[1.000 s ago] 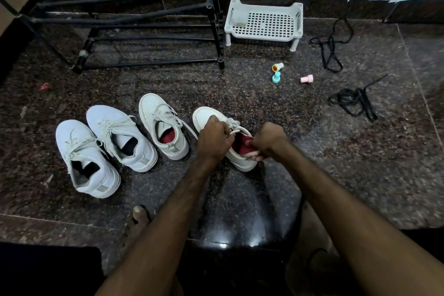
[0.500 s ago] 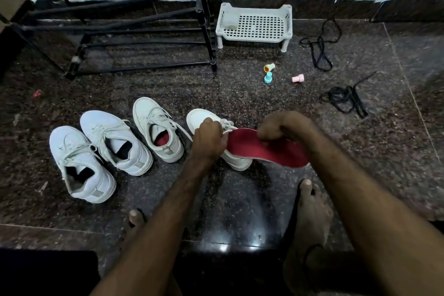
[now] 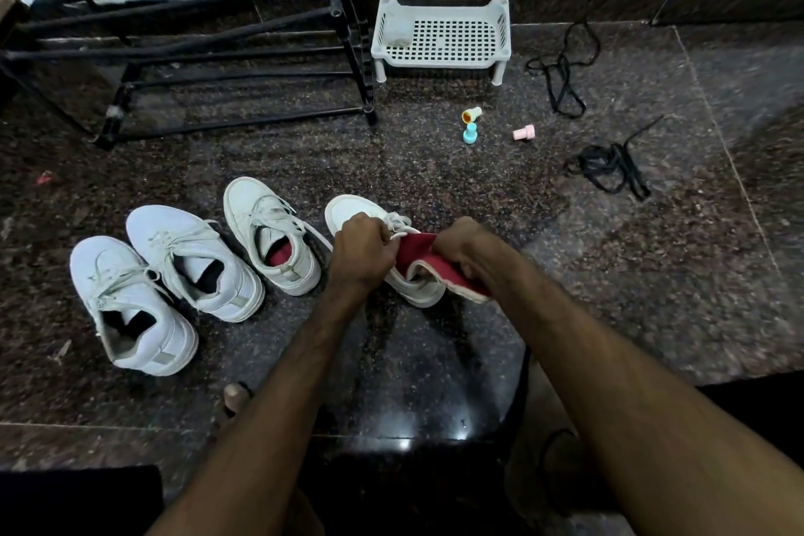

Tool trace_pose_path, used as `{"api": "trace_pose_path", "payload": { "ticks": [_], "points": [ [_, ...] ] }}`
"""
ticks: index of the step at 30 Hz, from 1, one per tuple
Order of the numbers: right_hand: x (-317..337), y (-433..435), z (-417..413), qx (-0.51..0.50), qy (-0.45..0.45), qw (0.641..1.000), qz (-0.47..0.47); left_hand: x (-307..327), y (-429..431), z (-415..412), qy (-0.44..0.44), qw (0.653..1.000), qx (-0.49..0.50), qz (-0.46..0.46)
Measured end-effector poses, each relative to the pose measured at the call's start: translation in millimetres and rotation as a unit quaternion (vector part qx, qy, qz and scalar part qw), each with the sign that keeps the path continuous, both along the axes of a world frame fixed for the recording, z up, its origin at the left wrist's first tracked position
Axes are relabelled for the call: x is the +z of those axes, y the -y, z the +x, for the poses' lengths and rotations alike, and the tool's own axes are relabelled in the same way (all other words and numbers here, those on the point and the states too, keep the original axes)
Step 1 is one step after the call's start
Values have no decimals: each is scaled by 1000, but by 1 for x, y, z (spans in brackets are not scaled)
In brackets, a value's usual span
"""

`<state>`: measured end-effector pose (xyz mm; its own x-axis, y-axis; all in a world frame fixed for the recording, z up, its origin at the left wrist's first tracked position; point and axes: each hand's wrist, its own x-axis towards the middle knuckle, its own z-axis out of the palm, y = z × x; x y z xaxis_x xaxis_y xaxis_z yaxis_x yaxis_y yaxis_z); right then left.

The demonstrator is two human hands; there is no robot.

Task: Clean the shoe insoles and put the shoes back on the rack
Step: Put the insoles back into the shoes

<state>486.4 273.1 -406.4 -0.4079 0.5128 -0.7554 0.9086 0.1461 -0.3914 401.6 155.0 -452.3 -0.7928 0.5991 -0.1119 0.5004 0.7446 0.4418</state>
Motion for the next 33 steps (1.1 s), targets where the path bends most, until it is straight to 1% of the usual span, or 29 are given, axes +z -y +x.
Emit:
{"api": "trace_pose_path", "payload": {
  "ticks": [2, 7, 11, 12, 14, 16, 18, 21, 22, 24, 26, 28, 29, 31, 32, 33],
  "points": [
    [-1, 1, 1, -3, 2, 1000, -27, 0, 0, 0, 2, 1000, 2, -2],
    [12, 0, -6, 84, 3, 996, -24, 2, -2, 4, 13, 1000, -4, -8],
    [-3, 18, -17, 84, -22, 996, -27, 5, -5, 9, 22, 999, -20, -16],
    [-4, 24, -19, 96, -18, 995, -10, 6, -5, 8, 23, 999, -22, -18],
    [-11, 25, -19, 95, -12, 993, 61, 8, -6, 7, 18, 1000, -18, -16],
    [-15, 17, -16, 107, 0, 989, 99, 7, -6, 8, 17, 999, -21, -18],
    [-9, 9, -11, 126, -2, 985, 116, 7, -8, 12, 16, 999, -26, -27],
    [1, -3, -8, 171, 8, 982, 77, 7, -10, 15, 14, 999, -27, -34],
    [1, -6, -6, 169, 7, 984, 52, 7, -10, 15, 14, 999, -26, -33],
    [0, -11, -3, 127, 14, 992, -18, 7, -10, 15, 19, 999, -32, -30],
    [-8, -12, -3, 65, -1, 998, -22, 6, -10, 14, 34, 999, -33, -20],
    [-14, -10, -2, -18, -47, 999, -14, 4, -11, 14, 47, 999, -22, -4],
    [-17, -8, -1, -70, -77, 994, -38, 3, -10, 13, 50, 999, -18, 3],
    [-21, -5, 3, -164, -124, 972, -112, 0, -10, 11, 55, 998, -18, 10],
    [-25, -6, 6, -174, -128, 965, -149, -2, -9, 11, 58, 998, -20, 12],
    [-26, -9, 7, -160, -121, 962, -185, -3, -9, 9, 57, 998, -24, 13]
  ]
}}
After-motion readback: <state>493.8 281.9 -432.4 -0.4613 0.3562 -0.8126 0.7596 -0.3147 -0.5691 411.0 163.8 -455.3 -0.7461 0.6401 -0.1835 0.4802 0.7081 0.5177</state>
